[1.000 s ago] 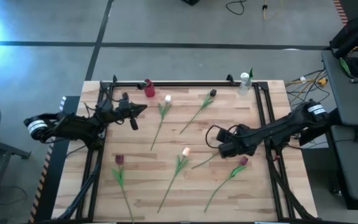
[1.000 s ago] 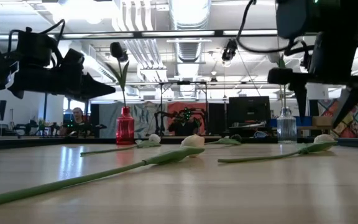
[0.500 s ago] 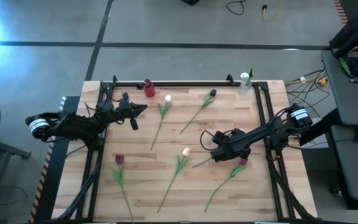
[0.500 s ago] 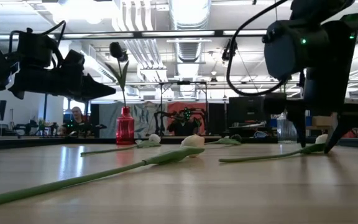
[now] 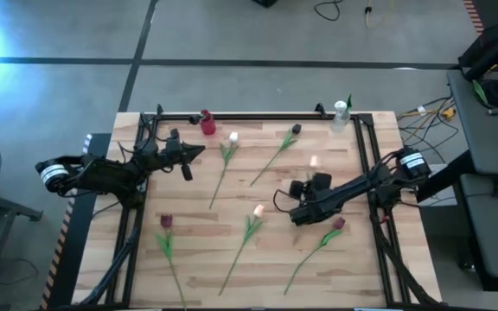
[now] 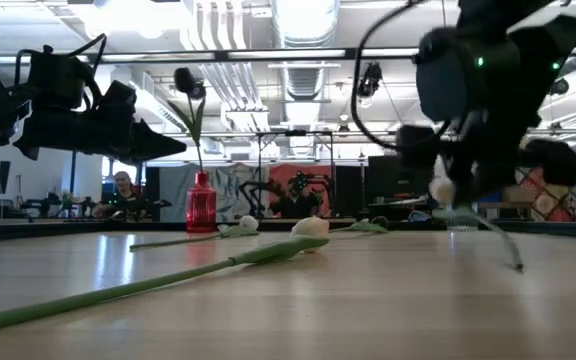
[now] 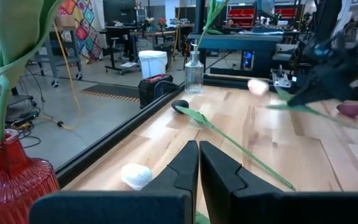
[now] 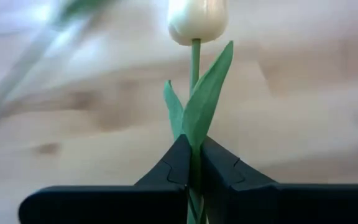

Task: Sort flowers into vase by color
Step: Put the right orange tulip into the transparent vase

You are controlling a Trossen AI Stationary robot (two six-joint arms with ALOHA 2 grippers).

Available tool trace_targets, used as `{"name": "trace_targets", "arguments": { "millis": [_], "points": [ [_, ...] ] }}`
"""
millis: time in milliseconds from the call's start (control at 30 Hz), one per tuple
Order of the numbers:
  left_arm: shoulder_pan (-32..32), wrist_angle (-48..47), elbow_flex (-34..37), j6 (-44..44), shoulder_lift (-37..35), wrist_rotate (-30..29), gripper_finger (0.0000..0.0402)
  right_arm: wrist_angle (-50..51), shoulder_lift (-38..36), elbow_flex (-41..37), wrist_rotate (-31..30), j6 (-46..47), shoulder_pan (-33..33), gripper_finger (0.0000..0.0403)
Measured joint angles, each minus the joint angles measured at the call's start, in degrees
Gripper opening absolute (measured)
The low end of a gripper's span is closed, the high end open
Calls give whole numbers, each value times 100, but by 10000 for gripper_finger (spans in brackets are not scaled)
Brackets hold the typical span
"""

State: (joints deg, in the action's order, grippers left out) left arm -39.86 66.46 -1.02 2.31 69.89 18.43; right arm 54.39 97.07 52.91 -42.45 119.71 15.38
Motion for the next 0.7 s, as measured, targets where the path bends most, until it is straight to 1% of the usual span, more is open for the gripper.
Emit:
{"name": "trace_targets", "arguments": {
  "millis": [67,200,333,400,467,567,633,700],
  "points": [
    [0,0,0,-2,-4,-4,0,59,14,158,-560,-448,-12,15],
    [0,-2,0,-33,-6,-6,0,51,-123,593,-2073,-1764,-73,13],
    [0,-2,0,-44,0,-11,0,59,-341,1082,-3234,-3410,-152,13],
    [0,0,0,-53,0,-54,0,64,-582,1305,-3659,-4188,-261,13],
    [0,21,0,-79,0,-118,0,79,-883,1476,-3763,-4953,-447,11],
    [0,38,-4,-137,-11,-157,0,27,-1421,1641,-3517,-6204,-800,10],
    [0,50,-5,-155,-19,-157,0,-196,-1808,1673,-3122,-7126,-1083,10],
    [0,48,-7,-171,-22,-157,0,-787,-2183,1622,-2439,-8292,-1409,9]
  ]
}}
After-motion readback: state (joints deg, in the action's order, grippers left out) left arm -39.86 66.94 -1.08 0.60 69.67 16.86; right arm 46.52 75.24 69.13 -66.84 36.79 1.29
